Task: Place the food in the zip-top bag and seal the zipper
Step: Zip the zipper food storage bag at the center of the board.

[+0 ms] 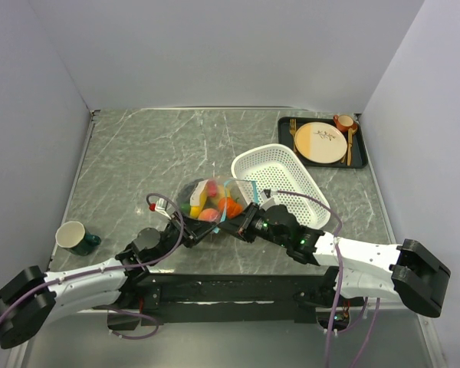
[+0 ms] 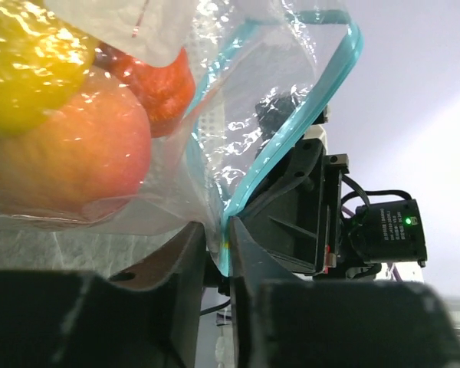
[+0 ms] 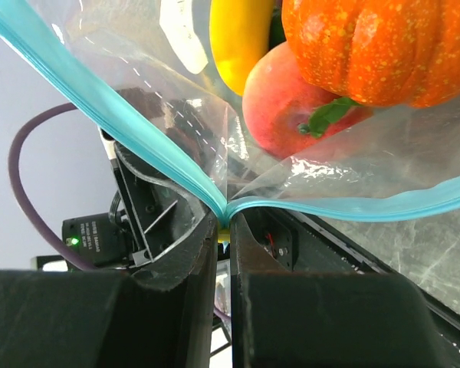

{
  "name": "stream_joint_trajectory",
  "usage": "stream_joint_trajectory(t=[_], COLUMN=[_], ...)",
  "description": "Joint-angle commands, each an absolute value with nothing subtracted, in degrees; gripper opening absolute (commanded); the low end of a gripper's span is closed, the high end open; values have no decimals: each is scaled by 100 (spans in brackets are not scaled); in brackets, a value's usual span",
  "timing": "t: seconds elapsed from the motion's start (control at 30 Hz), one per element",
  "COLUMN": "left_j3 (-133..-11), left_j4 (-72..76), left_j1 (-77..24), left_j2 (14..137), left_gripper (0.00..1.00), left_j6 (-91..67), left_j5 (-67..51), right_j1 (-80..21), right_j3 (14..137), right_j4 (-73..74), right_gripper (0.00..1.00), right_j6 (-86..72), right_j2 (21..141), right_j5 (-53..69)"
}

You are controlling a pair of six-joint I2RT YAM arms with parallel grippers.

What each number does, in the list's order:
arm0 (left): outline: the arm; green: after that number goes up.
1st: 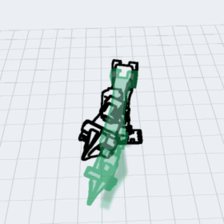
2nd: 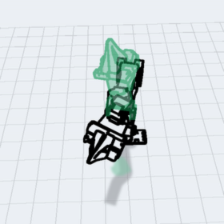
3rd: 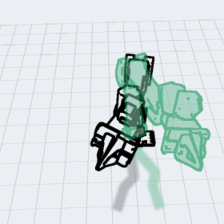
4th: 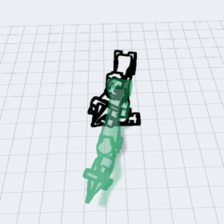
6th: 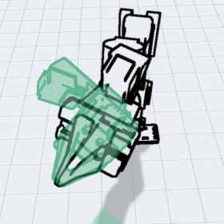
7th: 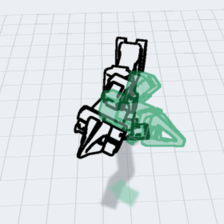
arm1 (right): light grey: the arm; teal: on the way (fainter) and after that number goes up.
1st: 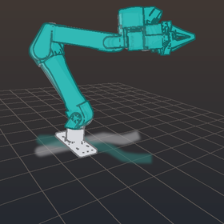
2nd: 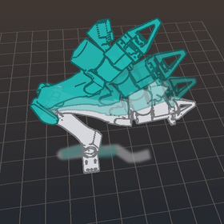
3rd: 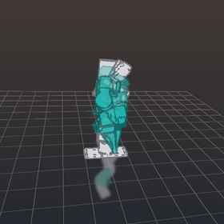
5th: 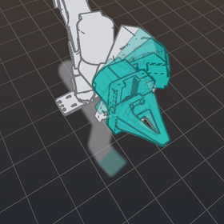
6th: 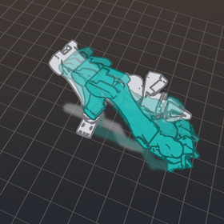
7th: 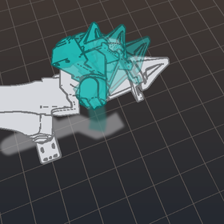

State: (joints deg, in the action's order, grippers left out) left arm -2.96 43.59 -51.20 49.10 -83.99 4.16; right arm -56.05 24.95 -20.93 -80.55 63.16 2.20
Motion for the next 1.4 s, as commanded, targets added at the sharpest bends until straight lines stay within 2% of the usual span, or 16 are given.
stream_joint_trajectory(t=[0.0,0.07,0.1,0.4,0.73,1.13,1.37], left_j3=[35,35,35,-150,-18,141,123], left_j4=[4895,4887,4895,4615,3771,3771,3253], left_j1=[-5098,-5106,-5106,-5098,-5106,-5106,-5106], left_j2=[5141,5185,5203,5036,4298,4307,3816], left_gripper=[16,9,1,1,1,1,1], left_j6=[-8394,-8385,-8385,-8191,-7849,-7778,-7761], left_j5=[343,316,316,97,-97,-492,-440], right_j1=[-5651,-5651,-5651,-5608,-5440,-5239,-5037], right_j3=[2558,2549,2558,2724,3208,3226,3278], right_j4=[-2285,-2259,-2241,-2005,-907,-694,-483], right_gripper=[0,0,0,0,0,0,0], right_j6=[-8051,-8042,-8033,-7814,-7304,-7172,-7014], right_j2=[6311,6311,6302,6363,6240,6030,5836], right_j5=[176,167,167,9,-536,-808,-940])
